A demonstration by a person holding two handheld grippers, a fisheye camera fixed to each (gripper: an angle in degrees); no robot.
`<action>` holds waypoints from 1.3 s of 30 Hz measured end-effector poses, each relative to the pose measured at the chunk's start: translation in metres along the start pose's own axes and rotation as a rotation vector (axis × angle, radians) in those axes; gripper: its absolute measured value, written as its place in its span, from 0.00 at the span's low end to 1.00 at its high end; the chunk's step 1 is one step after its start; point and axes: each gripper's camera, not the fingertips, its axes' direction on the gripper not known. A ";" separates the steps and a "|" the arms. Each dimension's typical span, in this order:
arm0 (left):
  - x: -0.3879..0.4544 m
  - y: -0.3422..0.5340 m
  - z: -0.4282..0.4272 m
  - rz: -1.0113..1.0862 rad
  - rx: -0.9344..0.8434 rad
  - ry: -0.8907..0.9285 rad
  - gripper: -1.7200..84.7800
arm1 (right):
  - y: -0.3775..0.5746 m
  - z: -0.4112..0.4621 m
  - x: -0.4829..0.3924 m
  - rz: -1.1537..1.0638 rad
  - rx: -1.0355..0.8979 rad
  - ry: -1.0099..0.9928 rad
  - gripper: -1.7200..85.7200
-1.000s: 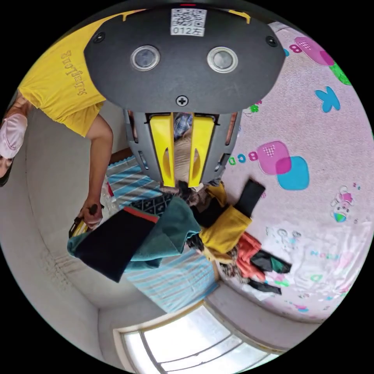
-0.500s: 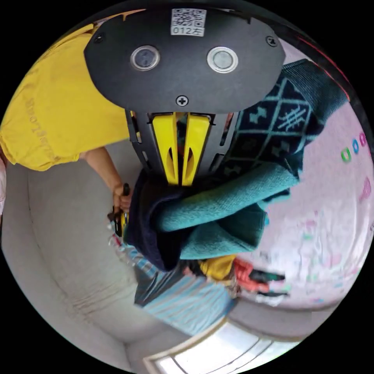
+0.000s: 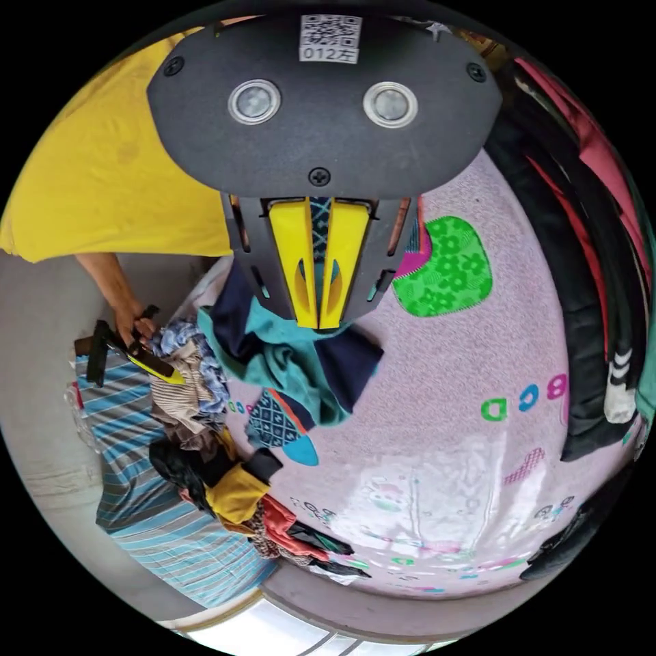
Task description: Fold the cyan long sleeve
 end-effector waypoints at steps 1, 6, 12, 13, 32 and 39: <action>0.002 -0.015 0.004 0.014 -0.004 -0.003 0.03 | -0.016 0.029 -0.031 -0.141 -0.058 0.020 0.10; 0.038 -0.071 0.030 0.300 -0.086 -0.216 0.07 | -0.048 0.104 -0.062 -0.289 -0.199 0.061 0.12; 0.083 -0.121 0.075 0.762 -0.235 -0.442 0.13 | -0.057 0.143 -0.037 -0.364 -0.350 0.111 0.15; 0.087 -0.130 0.086 0.824 -0.271 -0.460 0.13 | -0.059 0.151 -0.035 -0.367 -0.380 0.088 0.15; 0.046 -0.161 0.045 0.648 -0.342 -0.191 0.03 | -0.049 0.120 0.036 -0.047 -0.246 -0.010 0.05; 0.041 -0.123 -0.205 0.501 0.194 -0.138 0.02 | -0.068 -0.073 0.074 -0.050 0.268 -0.179 0.05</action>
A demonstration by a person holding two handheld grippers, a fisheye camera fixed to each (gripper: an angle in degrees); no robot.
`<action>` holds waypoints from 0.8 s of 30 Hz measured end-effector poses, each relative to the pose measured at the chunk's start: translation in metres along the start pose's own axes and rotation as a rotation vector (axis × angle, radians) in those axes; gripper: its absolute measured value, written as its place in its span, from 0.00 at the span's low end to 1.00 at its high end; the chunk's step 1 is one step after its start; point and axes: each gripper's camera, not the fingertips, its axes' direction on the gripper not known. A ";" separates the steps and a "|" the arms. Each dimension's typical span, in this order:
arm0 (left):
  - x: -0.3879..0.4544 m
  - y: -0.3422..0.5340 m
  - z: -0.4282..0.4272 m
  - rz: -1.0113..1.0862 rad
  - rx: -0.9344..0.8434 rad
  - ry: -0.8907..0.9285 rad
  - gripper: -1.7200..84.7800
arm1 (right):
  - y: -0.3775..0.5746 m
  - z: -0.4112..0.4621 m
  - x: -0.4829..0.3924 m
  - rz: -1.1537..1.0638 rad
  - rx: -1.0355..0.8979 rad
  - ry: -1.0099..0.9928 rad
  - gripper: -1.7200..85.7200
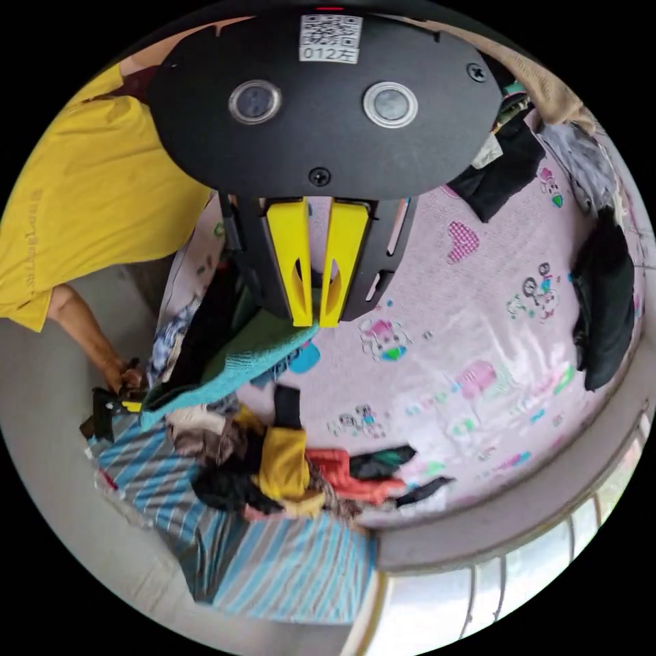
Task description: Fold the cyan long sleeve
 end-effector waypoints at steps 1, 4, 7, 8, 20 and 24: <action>0.009 -0.004 -0.048 0.008 0.086 -0.040 0.02 | -0.018 -0.031 -0.010 -0.048 0.072 -0.011 0.05; 0.058 -0.010 -0.163 0.086 0.282 -0.203 0.02 | -0.057 -0.105 -0.050 -0.203 0.226 0.010 0.05; 0.112 -0.007 -0.242 0.152 0.389 -0.371 0.02 | -0.083 -0.152 -0.080 -0.303 0.276 0.066 0.05; 0.120 -0.007 -0.253 0.147 0.391 -0.398 0.02 | -0.088 -0.157 -0.082 -0.306 0.264 0.071 0.05; 0.304 0.046 -0.351 0.370 0.513 -0.708 0.02 | -0.031 -0.244 -0.027 -0.142 0.404 -0.311 0.04; 0.353 0.025 -0.345 0.455 0.439 -0.760 0.02 | 0.006 -0.209 0.018 0.003 0.398 -0.487 0.04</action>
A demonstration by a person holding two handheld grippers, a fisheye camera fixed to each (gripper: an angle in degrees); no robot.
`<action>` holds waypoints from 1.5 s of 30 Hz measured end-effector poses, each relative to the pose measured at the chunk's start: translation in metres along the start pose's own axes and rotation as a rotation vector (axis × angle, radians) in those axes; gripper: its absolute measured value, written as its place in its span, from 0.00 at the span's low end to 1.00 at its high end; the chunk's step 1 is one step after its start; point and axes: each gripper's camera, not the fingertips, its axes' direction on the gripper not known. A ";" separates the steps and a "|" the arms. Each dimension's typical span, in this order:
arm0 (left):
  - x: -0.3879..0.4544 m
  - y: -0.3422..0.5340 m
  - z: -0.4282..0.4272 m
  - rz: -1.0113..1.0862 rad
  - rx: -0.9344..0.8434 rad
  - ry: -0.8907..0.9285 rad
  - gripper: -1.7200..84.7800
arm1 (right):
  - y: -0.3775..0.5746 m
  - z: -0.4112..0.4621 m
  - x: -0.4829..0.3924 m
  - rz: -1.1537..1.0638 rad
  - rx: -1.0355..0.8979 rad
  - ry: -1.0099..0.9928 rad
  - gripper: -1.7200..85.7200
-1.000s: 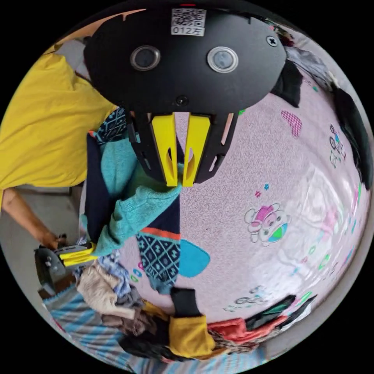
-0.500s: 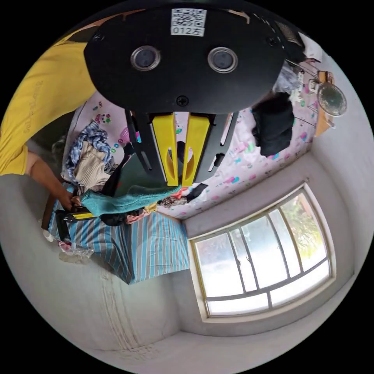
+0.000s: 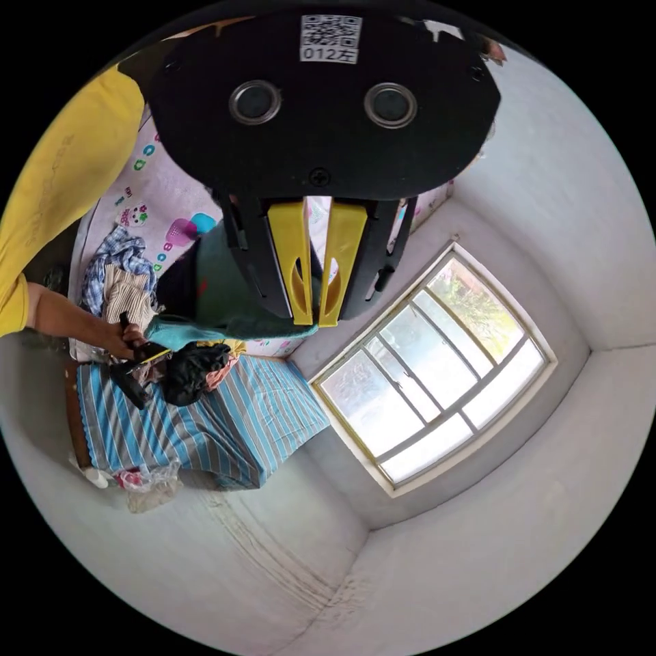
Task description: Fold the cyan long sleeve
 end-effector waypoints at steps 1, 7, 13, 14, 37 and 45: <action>0.008 -0.010 0.001 0.023 -0.019 0.002 0.02 | 0.015 0.003 0.016 0.070 0.016 -0.036 0.04; 0.031 -0.038 -0.001 0.047 -0.078 0.036 0.02 | 0.108 0.009 0.077 0.290 0.151 -0.249 0.04; 0.038 -0.046 -0.016 0.044 -0.128 0.026 0.02 | 0.192 -0.007 0.039 0.191 0.257 -0.071 0.05; 0.038 -0.046 -0.018 0.044 -0.132 0.026 0.02 | 0.197 -0.004 0.027 0.151 0.245 -0.031 0.06; 0.036 -0.037 -0.035 0.011 -0.104 0.032 0.02 | 0.200 0.169 -0.071 -0.298 0.046 0.509 0.14; 0.011 0.006 -0.012 -0.008 -0.236 -0.108 0.02 | 0.198 0.176 -0.075 -0.222 0.121 0.623 0.05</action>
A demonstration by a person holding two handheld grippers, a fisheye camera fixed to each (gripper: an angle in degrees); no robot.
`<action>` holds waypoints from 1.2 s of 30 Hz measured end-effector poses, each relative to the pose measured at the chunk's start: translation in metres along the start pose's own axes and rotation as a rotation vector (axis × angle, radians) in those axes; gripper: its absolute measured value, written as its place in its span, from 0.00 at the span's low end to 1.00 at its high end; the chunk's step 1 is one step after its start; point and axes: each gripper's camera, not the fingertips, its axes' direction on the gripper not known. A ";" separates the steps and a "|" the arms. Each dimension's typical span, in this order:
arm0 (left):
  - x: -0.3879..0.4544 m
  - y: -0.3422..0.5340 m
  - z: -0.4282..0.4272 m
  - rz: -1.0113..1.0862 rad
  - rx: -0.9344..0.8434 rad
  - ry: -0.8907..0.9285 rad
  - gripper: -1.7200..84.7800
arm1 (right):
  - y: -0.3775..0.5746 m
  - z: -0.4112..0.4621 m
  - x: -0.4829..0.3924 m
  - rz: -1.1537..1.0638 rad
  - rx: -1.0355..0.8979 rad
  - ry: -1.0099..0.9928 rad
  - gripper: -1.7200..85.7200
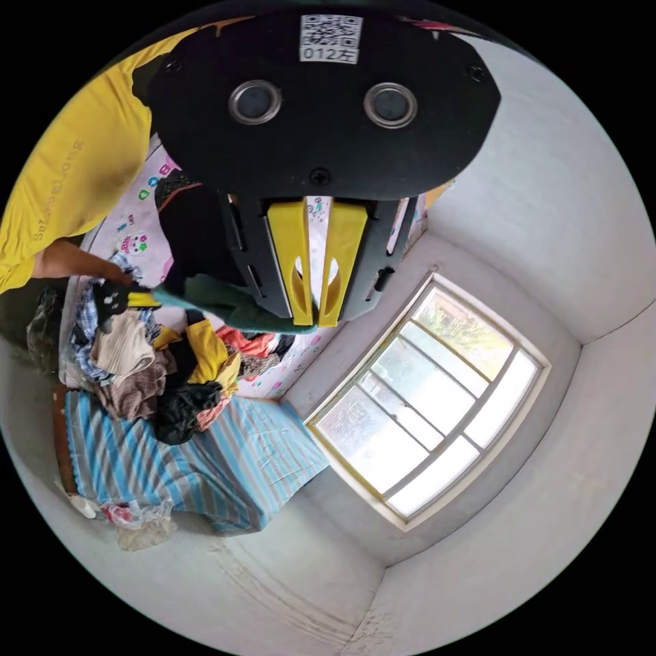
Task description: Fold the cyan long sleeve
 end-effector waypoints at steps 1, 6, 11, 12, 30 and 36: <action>-0.013 0.014 0.012 -0.035 -0.034 -0.014 0.02 | -0.018 -0.012 0.008 -0.008 0.036 0.016 0.05; -0.071 0.091 0.039 -0.251 -0.008 0.131 0.02 | -0.108 -0.066 0.002 -0.181 0.145 0.029 0.04; -0.075 0.148 0.044 -0.302 0.048 0.248 0.02 | -0.159 -0.104 -0.031 -0.287 0.221 0.053 0.04; -0.069 0.158 0.042 -0.296 0.052 0.253 0.02 | -0.163 -0.111 -0.038 -0.305 0.221 0.039 0.04; 0.113 0.334 0.163 -0.467 -0.068 0.489 0.03 | -0.046 -0.035 -0.106 -0.277 -0.259 0.126 0.04; 0.348 0.330 0.254 -0.205 -0.223 0.589 0.07 | -0.083 -0.018 -0.090 -0.134 -0.286 0.162 0.04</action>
